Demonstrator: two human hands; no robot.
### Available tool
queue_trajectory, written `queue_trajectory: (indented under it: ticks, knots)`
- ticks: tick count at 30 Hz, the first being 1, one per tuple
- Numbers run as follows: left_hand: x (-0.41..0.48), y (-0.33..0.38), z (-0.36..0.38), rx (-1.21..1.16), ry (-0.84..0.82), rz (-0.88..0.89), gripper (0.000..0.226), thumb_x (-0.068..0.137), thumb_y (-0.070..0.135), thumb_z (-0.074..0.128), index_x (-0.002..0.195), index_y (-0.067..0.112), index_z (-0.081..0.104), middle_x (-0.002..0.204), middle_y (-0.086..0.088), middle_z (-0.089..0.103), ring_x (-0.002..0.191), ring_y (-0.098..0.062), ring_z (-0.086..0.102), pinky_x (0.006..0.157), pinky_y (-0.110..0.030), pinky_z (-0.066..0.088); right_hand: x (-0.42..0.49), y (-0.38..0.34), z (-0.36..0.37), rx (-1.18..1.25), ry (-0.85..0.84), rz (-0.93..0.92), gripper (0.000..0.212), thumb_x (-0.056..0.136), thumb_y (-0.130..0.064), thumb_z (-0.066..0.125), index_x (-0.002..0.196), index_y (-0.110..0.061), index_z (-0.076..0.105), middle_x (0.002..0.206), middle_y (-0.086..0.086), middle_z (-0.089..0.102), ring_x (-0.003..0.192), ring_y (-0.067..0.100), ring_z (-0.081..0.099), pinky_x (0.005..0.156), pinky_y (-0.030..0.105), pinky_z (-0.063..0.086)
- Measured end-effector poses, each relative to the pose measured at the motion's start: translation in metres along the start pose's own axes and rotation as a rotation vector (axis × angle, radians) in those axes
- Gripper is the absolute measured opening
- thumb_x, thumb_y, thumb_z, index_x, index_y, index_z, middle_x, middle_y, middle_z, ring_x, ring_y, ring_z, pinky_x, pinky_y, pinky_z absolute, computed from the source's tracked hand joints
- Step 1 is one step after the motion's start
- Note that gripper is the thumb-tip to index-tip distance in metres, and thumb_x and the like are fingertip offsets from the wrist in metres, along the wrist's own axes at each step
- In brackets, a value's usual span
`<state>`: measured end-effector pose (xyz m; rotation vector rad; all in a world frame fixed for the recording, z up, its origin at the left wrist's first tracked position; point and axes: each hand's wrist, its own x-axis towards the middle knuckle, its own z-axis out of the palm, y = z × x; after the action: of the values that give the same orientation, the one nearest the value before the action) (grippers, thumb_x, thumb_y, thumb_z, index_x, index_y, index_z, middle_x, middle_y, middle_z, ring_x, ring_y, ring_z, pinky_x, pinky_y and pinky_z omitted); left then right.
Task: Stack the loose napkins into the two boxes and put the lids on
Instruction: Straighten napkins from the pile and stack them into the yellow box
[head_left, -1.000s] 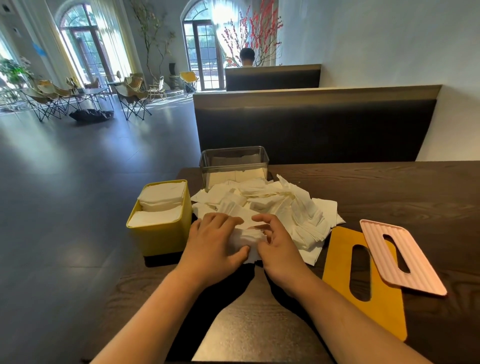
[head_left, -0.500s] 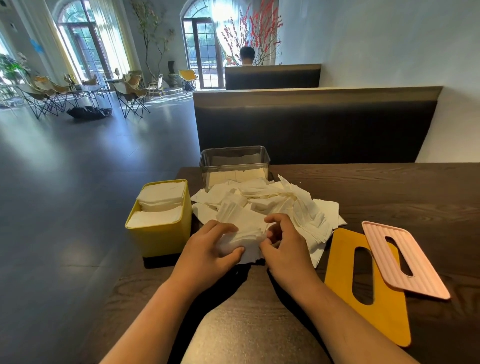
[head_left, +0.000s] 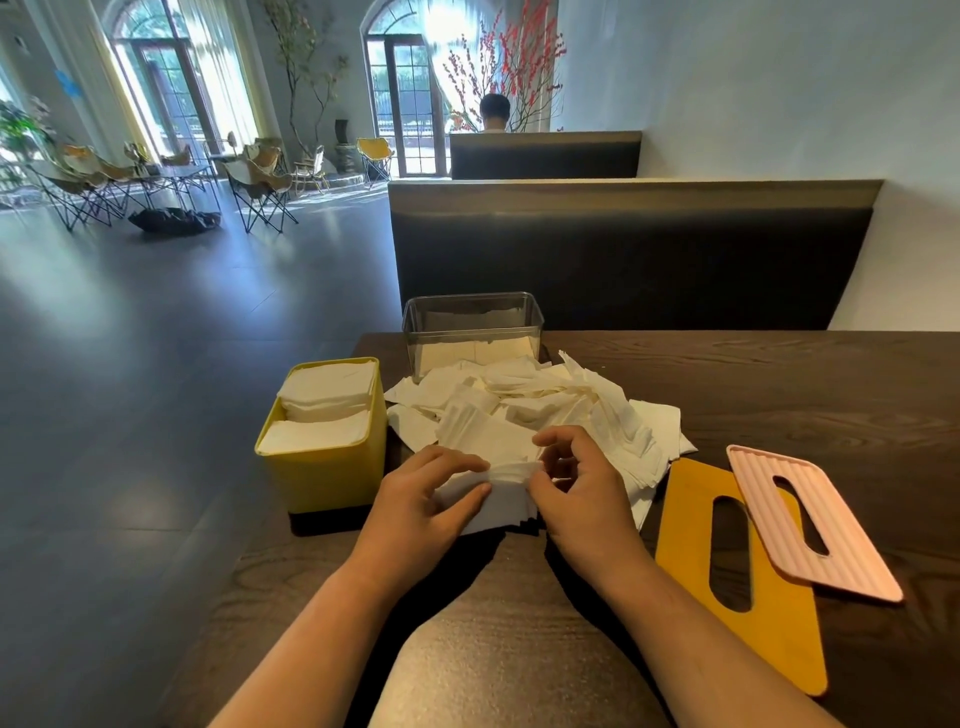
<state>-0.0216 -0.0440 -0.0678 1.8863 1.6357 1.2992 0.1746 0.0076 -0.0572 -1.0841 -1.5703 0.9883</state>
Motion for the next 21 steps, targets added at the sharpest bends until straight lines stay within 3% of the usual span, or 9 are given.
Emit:
queue_trajectory:
  ticks: [3,6,10,17,21]
  knots:
    - [-0.0004,-0.0008,0.0002,-0.017,0.014,-0.004,0.021,0.093,0.035,0.077,0.114,0.035,0.075,0.116,0.024,0.067,0.117,-0.005,0.064,0.099,-0.031,0.055,0.0014,0.0020,-0.0022,-0.072,-0.059,0.024,0.029,0.089,-0.012,0.073,0.106,-0.035,0.066,0.092,-0.007,0.066,0.077,0.001,0.058,0.068,0.019,0.053]
    - [-0.0007,-0.0015,-0.0003,-0.020,0.017,-0.010,0.022,0.093,0.035,0.077,0.115,0.036,0.074,0.117,0.025,0.067,0.117,-0.003,0.063,0.098,-0.025,0.053,0.0026,0.0032,-0.0049,-0.178,-0.074,-0.012,0.012,0.093,-0.018,0.071,0.094,-0.031,0.070,0.085,-0.010,0.070,0.078,0.001,0.061,0.065,0.013,0.048]
    - [-0.0004,-0.0015,0.0002,-0.009,0.027,-0.007,0.022,0.093,0.037,0.077,0.112,0.045,0.070,0.116,0.027,0.067,0.117,-0.002,0.063,0.094,-0.015,0.050,0.0050,0.0041,-0.0061,-0.212,0.010,-0.106,0.016,0.094,-0.017,0.072,0.088,-0.032,0.072,0.091,-0.014,0.070,0.087,0.001,0.064,0.071,0.016,0.050]
    - [-0.0001,-0.0025,0.0034,-0.008,0.019,-0.030,0.021,0.093,0.038,0.076,0.113,0.038,0.071,0.113,0.027,0.067,0.113,-0.001,0.062,0.091,-0.016,0.050,0.0063,0.0037,-0.0058,-0.045,0.181,-0.212,0.029,0.099,-0.010,0.068,0.100,-0.039,0.073,0.105,-0.021,0.070,0.104,0.003,0.066,0.083,0.023,0.054]
    - [0.0003,-0.0031,0.0038,-0.012,0.033,-0.041,0.018,0.093,0.039,0.076,0.110,0.042,0.070,0.114,0.029,0.066,0.113,0.000,0.062,0.090,-0.017,0.049,0.0052,0.0050,-0.0066,0.136,0.286,-0.256,0.017,0.102,-0.014,0.063,0.109,-0.025,0.074,0.111,-0.015,0.075,0.110,0.011,0.068,0.091,0.028,0.057]
